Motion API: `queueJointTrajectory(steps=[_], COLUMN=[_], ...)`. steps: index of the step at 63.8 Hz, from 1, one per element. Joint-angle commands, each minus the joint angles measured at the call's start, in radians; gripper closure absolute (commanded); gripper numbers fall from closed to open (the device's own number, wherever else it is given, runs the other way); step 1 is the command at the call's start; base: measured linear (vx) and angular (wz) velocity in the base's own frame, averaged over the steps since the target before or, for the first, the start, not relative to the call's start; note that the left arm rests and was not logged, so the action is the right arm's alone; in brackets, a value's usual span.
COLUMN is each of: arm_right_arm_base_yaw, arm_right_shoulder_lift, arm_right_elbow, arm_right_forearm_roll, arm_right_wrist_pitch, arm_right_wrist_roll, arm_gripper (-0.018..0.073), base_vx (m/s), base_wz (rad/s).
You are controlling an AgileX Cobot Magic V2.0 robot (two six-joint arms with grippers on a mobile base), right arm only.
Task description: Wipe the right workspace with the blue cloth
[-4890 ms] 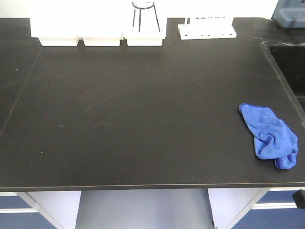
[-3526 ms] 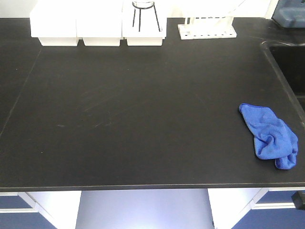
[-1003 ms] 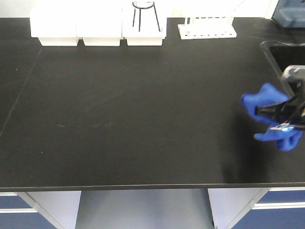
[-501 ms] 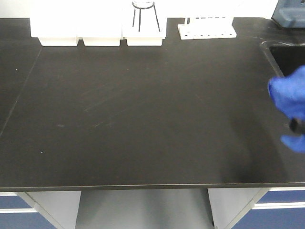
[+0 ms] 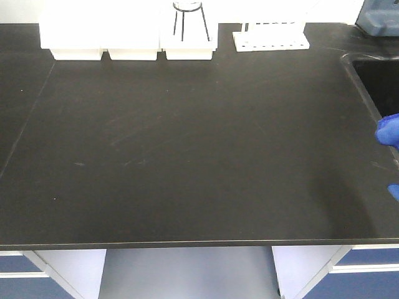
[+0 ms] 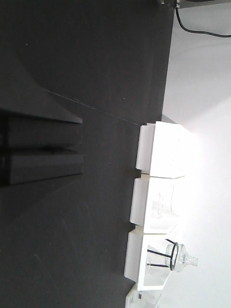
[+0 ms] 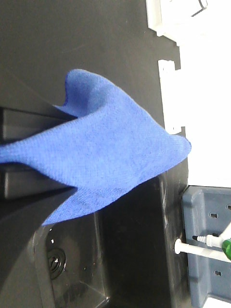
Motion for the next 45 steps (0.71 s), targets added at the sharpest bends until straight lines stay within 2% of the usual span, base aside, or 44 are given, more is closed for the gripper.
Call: queueJointTrajectory(steps=[1,45], arm_right_arm_base_yaw=[-0.003,-0.003], arm_right_shoulder_lift=[0.002,0.002], arm_right_elbow=[-0.031,-0.031], arm_right_forearm_roll=[-0.021,-0.017], arm_right_wrist_pitch=[-0.068,-0.063], arm_right_wrist_roll=[-0.007,-0.007], arm_gripper=[0.0562,0.0562], base_vx=[0.00,-0.01], base_wz=[0.00,0.00])
